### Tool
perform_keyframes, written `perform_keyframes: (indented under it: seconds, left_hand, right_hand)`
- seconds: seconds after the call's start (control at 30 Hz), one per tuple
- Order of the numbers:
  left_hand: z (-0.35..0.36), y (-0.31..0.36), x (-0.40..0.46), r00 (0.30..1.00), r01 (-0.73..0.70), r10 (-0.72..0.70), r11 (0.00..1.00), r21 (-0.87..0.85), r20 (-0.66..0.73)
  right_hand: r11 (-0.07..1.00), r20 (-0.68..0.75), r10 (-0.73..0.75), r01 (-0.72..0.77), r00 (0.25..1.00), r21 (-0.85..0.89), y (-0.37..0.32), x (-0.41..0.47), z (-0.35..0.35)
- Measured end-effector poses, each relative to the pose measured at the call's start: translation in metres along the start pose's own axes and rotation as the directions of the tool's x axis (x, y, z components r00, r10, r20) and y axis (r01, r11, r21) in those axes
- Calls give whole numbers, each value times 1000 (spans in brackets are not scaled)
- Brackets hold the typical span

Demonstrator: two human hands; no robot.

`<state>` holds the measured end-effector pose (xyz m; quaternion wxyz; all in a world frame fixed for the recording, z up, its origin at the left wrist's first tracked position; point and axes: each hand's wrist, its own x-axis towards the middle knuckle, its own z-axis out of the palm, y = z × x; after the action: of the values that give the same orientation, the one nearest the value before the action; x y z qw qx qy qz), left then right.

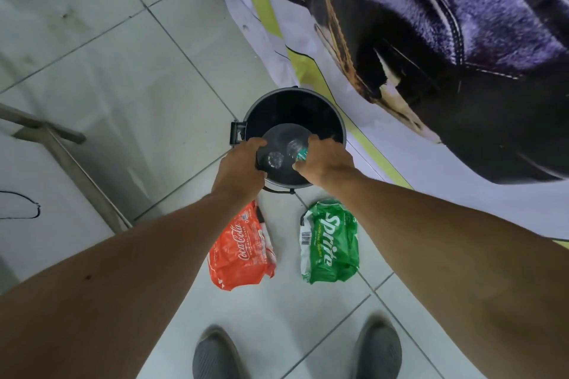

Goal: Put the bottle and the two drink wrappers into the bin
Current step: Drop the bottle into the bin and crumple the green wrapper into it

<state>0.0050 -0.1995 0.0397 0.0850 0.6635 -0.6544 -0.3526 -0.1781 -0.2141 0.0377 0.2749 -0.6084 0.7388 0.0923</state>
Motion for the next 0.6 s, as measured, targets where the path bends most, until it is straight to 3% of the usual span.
perform_keyframes:
  seconds: [0.3, 0.43, 0.6]
  left_hand:
    - [-8, -2, -100, 982, 177, -184, 975, -137, -33]
    - [18, -21, -158, 972, 220, -216, 975, -41, 95]
    - [82, -38, -183, 943, 128, -152, 987, 97, 297]
  right_hand:
    - [988, -178, -16, 43, 984, 148, 38, -111, 20]
    - [995, -18, 19, -17, 1000, 97, 73, -166, 62]
    - [998, 166, -22, 31, 986, -55, 121, -190, 112]
